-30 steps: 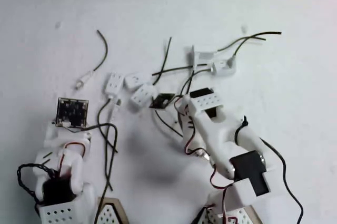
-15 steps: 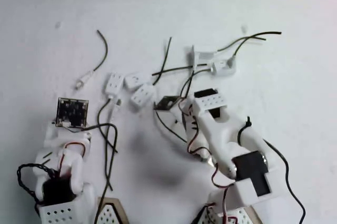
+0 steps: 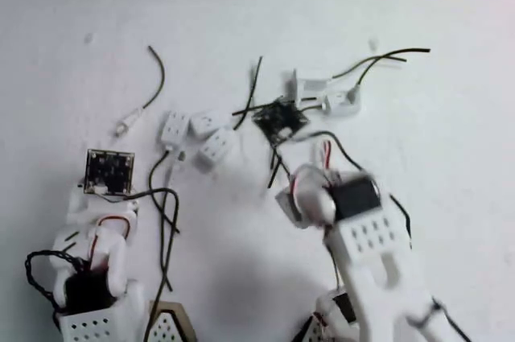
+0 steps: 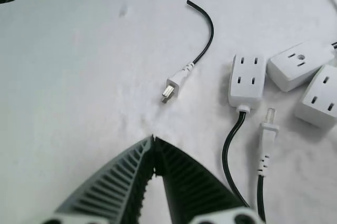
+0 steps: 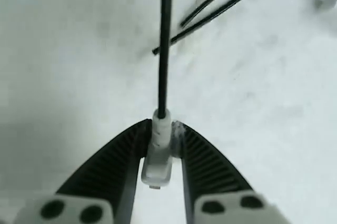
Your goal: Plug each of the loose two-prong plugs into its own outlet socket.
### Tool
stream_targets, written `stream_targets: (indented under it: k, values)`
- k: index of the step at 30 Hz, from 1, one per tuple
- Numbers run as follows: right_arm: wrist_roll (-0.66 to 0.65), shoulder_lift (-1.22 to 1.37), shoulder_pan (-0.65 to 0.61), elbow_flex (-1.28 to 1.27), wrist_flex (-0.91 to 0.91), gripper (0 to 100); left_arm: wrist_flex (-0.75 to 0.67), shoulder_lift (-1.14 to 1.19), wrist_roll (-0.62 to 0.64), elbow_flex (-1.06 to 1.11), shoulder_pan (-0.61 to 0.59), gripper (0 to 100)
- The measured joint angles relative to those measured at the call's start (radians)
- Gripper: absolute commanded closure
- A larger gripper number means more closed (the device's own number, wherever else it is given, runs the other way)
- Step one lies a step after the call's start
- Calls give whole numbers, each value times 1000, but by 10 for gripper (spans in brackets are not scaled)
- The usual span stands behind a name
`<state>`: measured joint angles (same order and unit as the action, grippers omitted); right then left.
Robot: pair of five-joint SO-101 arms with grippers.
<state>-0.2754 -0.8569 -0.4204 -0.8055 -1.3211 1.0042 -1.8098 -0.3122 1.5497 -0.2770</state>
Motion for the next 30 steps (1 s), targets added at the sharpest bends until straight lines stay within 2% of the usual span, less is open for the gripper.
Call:
stream_targets:
  k: [3,6,10,13,16,21,24,27,30]
  values:
    - [150,-161,-32,-121,124,981,37,0,-29,-61,11,976]
    - [255,-299,-32,-255,252,981,133,-2,-103,-146,72,976]
    - [295,-443,-8,-370,358,981,262,-6,-161,-270,155,976]
    - [338,-516,31,-434,410,981,299,68,-192,-358,195,953]
    - [387,-552,72,-488,466,981,307,227,-216,-453,226,917]
    - [433,-562,132,-499,526,981,311,626,-219,-654,290,902]
    - [453,-562,160,-499,554,981,307,873,-219,-758,316,839]
    - [457,-562,163,-499,560,981,264,1051,-219,-822,347,788]
    - [466,-562,169,-499,562,981,203,1192,-219,-845,377,788]
